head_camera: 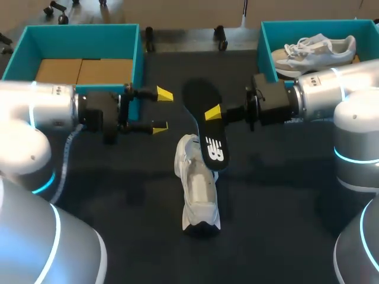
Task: Take the shoe out of the shoebox, open the shoe tongue, remove and reinsert the insole, then place the shoe into the shoebox
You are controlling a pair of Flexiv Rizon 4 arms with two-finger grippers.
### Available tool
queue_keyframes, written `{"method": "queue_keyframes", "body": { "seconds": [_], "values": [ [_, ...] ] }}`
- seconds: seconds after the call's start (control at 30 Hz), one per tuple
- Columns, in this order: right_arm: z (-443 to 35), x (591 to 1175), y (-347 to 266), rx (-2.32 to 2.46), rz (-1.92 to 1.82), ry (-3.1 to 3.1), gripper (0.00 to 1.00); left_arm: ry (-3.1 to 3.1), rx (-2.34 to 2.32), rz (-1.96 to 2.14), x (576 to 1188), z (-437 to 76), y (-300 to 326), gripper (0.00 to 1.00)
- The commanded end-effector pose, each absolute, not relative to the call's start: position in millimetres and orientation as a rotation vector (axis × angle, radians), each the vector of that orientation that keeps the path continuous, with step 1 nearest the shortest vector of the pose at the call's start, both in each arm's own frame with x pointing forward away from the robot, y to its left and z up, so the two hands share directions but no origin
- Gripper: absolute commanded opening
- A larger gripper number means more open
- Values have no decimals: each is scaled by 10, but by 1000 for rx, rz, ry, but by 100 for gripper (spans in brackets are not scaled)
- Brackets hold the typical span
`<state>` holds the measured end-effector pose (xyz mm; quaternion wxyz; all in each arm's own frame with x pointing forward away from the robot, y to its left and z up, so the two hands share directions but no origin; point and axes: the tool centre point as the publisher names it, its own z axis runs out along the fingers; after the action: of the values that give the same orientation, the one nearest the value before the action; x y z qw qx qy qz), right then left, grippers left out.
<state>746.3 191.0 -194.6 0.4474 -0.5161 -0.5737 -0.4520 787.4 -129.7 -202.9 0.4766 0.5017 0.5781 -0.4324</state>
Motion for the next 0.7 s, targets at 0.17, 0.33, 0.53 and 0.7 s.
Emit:
{"method": "queue_keyframes", "body": {
  "seconds": [0.17, 0.33, 0.53, 0.7],
  "values": [
    [-1946, 7457, 1921, -1280, -1120, -1420, 0, 1304, 1088, -1136, 7892, -2106, -1499, 100],
    [-1946, 7457, 1921, -1280, -1120, -1420, 0, 1283, 1057, -1177, 7937, -2056, -1592, 100],
    [-1946, 7457, 1921, -1280, -1120, -1420, 0, 1272, 1042, -1195, 7942, -2023, -1713, 98],
    [-1946, 7457, 1921, -1280, -1120, -1420, 0, 1265, 1029, -1188, 7934, -1997, -1808, 77]
  ]
}}
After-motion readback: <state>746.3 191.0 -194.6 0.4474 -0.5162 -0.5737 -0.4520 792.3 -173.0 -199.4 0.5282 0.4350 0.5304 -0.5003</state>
